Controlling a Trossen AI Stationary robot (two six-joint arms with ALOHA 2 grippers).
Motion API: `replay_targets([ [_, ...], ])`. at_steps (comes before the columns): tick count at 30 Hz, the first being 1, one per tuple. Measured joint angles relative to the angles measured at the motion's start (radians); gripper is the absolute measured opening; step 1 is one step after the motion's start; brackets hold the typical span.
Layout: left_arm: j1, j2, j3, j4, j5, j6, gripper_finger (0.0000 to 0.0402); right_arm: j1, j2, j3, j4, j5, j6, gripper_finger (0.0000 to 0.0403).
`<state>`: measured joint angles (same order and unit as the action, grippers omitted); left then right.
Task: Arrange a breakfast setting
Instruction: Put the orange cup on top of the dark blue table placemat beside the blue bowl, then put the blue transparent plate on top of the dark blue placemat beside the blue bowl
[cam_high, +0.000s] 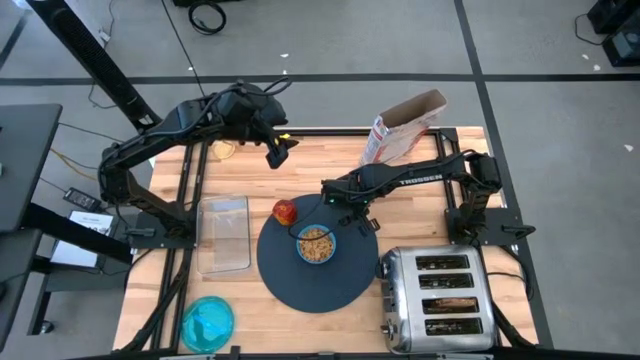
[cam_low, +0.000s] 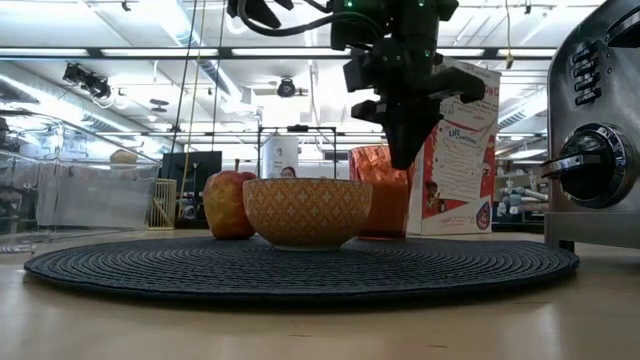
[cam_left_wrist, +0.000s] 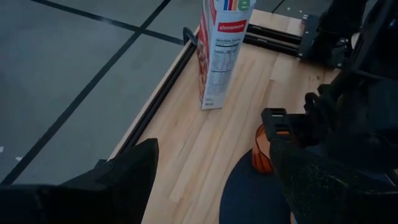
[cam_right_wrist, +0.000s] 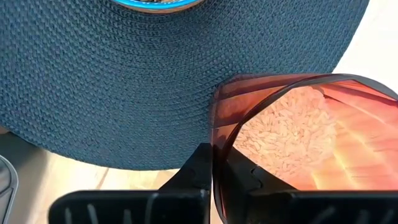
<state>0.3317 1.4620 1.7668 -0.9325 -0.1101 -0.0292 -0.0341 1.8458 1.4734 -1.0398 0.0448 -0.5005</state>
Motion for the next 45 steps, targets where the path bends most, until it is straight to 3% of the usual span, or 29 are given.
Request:
replay_targets([
  [15, -0.009, -0.032, 0.000, -0.007, 0.001, -0.011, 0.0314, 0.007, 0.000, 0.020, -0.017, 0.015, 0.011, 0.0109],
  [23, -0.037, -0.068, 0.000, -0.058, 0.000, -0.072, 0.0314, 0.026, -0.001, 0.207, -0.127, -0.017, 0.034, 0.0145],
  [28, -0.162, -0.092, 0.000, -0.172, 0.013, -0.190, 0.0314, 0.034, -0.010, 0.341, -0.235, -0.019, 0.103, 0.0145],
  [33, -0.380, -0.089, 0.000, -0.237, 0.049, -0.467, 0.0314, 0.058, -0.106, 0.386, -0.249, -0.012, 0.214, 0.0144],
  [45, -0.950, 0.033, 0.000, -0.256, 0.056, -1.458, 0.0314, 0.251, -0.387, 0.387, -0.156, 0.089, 0.475, 0.0140],
])
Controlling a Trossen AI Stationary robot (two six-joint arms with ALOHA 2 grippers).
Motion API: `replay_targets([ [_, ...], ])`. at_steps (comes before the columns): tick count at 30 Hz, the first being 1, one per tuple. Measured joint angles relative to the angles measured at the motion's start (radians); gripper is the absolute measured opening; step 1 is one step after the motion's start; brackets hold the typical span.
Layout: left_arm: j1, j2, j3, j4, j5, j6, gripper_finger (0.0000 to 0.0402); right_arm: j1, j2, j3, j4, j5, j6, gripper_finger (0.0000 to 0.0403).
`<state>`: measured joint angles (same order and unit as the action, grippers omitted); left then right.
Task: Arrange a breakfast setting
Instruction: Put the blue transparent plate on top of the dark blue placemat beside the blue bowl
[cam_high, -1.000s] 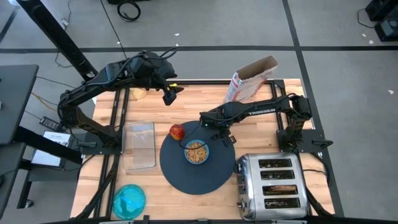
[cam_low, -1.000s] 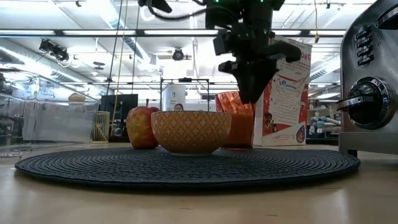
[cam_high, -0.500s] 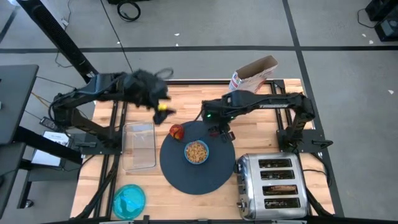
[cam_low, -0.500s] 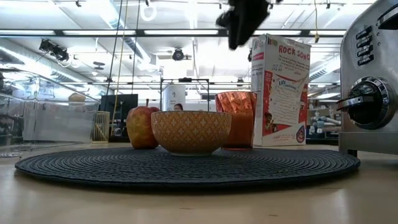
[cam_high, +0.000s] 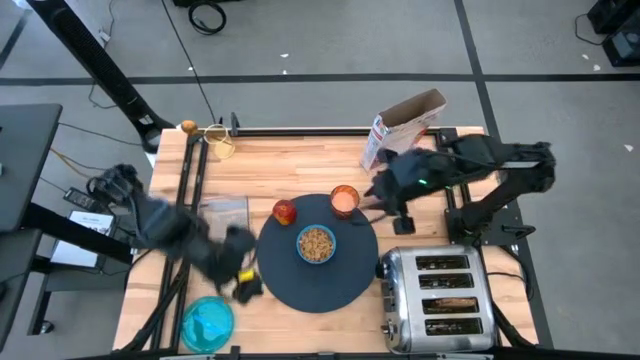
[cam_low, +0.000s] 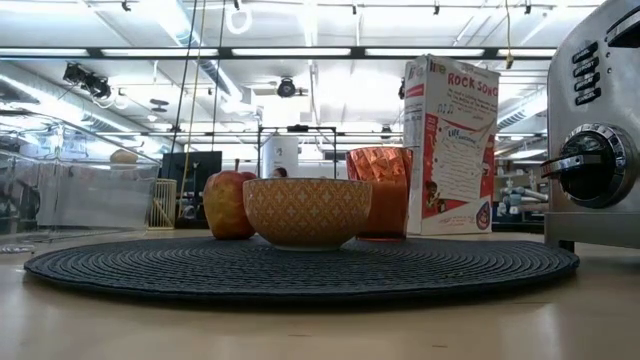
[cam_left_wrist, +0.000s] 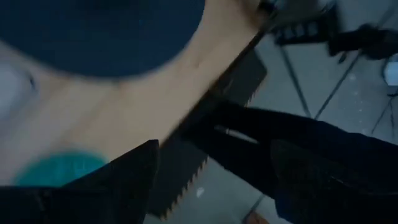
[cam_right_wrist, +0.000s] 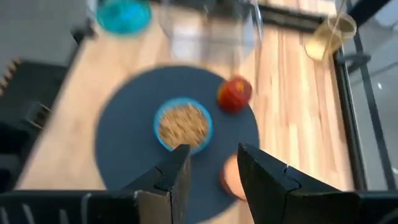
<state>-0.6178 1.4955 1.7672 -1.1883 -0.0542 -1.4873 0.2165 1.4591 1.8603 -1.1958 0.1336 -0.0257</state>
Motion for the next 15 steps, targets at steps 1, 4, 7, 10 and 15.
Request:
replay_targets([
  [1, -0.037, 0.021, 0.000, 0.000, 0.000, -0.061, 0.0314, 0.027, -0.010, 0.000, 0.011, 0.009, 0.022, 0.0140],
  [4, -0.121, 0.097, 0.000, 0.000, 0.001, -0.200, 0.0313, 0.116, -0.026, 0.000, 0.029, 0.055, 0.075, 0.0140],
  [7, -0.178, 0.183, 0.000, 0.013, 0.002, -0.290, 0.0304, 0.199, -0.023, 0.000, 0.036, 0.130, 0.132, 0.0140],
  [10, -0.216, 0.270, 0.000, 0.008, 0.038, -0.372, 0.0290, 0.270, -0.008, 0.000, 0.036, 0.202, 0.199, 0.0140],
  [15, -0.271, 0.415, 0.000, -0.011, 0.062, -0.465, 0.0270, 0.374, 0.036, 0.000, 0.044, 0.311, 0.337, 0.0140],
])
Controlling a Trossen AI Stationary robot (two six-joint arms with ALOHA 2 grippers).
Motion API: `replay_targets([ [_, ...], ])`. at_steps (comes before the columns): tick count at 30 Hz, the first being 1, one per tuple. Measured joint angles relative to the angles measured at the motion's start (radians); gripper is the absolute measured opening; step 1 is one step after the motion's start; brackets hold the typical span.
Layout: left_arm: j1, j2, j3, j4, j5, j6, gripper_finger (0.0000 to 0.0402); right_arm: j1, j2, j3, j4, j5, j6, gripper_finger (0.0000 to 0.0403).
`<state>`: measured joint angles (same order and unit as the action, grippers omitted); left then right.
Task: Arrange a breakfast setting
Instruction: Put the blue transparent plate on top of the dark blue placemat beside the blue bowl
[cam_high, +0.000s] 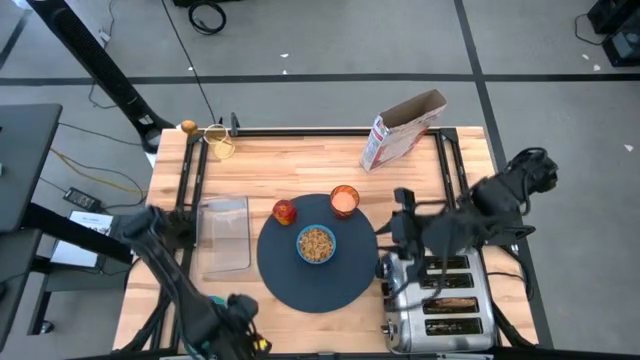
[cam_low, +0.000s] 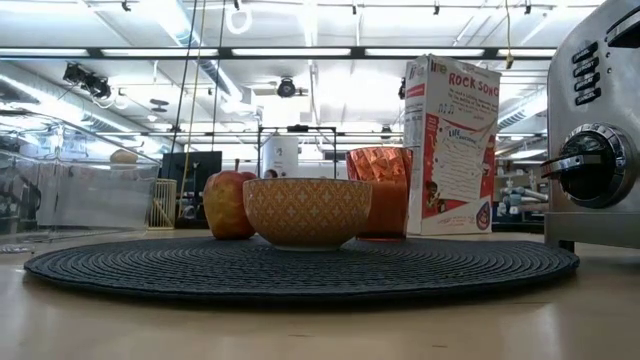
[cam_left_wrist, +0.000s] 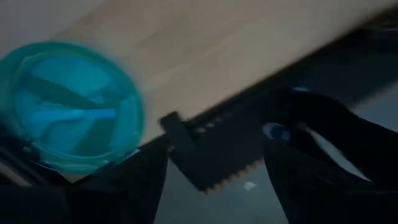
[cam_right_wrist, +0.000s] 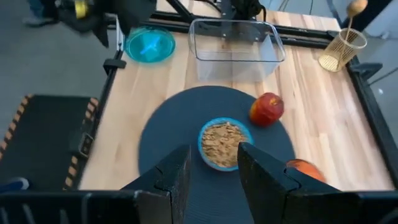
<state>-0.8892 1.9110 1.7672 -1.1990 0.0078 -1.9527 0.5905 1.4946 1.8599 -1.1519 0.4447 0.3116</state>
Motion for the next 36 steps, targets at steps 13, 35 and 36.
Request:
replay_targets([
  [13, 0.004, 0.268, 0.000, -0.118, 0.152, -0.058, 0.0201, 0.127, 0.146, -0.001, 0.029, 0.025, 0.236, 0.0140],
  [35, 0.008, 0.404, 0.004, -0.181, 0.272, -0.116, 0.0141, 0.106, 0.148, -0.001, 0.032, 0.026, 0.218, 0.0140],
  [36, 0.007, 0.404, 0.003, -0.183, 0.276, -0.109, 0.0141, 0.107, 0.148, -0.001, 0.032, 0.026, 0.217, 0.0140],
])
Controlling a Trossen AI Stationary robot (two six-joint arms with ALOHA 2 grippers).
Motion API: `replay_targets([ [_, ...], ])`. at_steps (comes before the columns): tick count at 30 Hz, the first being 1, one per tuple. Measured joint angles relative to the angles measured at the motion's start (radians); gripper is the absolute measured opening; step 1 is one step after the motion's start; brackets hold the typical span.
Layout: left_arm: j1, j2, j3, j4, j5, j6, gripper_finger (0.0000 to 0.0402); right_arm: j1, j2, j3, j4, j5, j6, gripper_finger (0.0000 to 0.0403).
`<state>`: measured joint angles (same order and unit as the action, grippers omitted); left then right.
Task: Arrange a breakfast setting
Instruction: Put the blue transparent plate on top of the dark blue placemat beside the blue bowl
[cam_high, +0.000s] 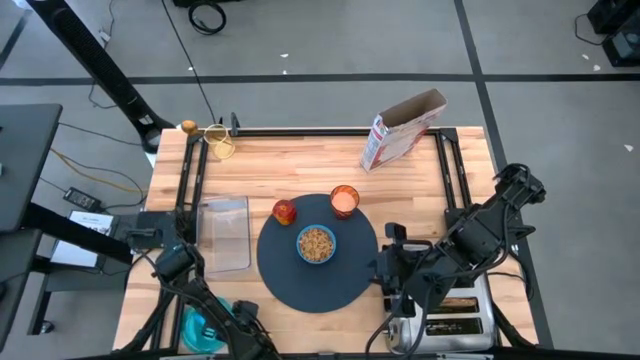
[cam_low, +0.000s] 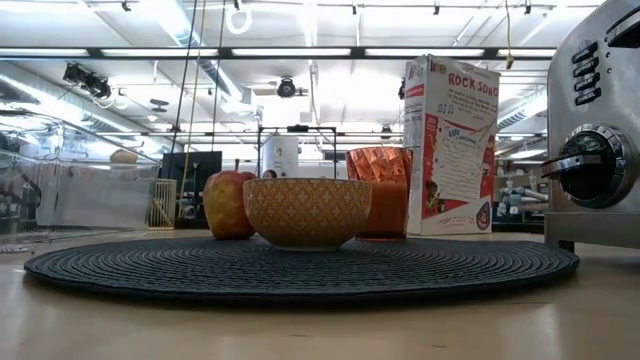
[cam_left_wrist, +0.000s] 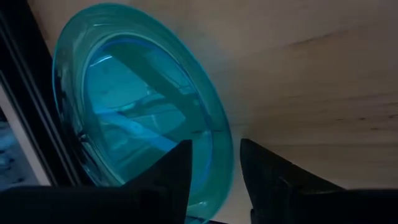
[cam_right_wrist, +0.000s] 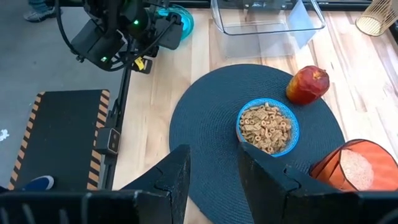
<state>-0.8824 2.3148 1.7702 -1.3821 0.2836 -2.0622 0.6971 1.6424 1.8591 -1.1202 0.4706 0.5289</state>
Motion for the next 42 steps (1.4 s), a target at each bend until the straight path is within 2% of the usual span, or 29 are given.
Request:
replay_targets([
  [17, -0.031, 0.005, -0.004, -0.004, 0.083, 0.007, 0.0141, 0.000, 0.000, 0.000, 0.052, 0.008, -0.001, 0.0140],
  [28, -0.030, 0.005, 0.003, -0.005, 0.085, 0.040, 0.0138, -0.014, 0.000, 0.000, 0.058, 0.009, -0.016, 0.0140],
  [31, -0.030, 0.005, 0.004, -0.010, 0.085, 0.041, 0.0116, -0.018, 0.000, 0.000, 0.060, 0.009, -0.029, 0.0140],
  [38, -0.030, 0.005, 0.004, -0.010, 0.069, 0.065, 0.0036, -0.027, 0.000, 0.000, 0.096, 0.008, -0.069, 0.0140],
  [42, -0.028, 0.004, 0.004, -0.009, 0.066, 0.070, 0.0016, -0.034, 0.000, 0.000, 0.096, 0.008, -0.085, 0.0140],
])
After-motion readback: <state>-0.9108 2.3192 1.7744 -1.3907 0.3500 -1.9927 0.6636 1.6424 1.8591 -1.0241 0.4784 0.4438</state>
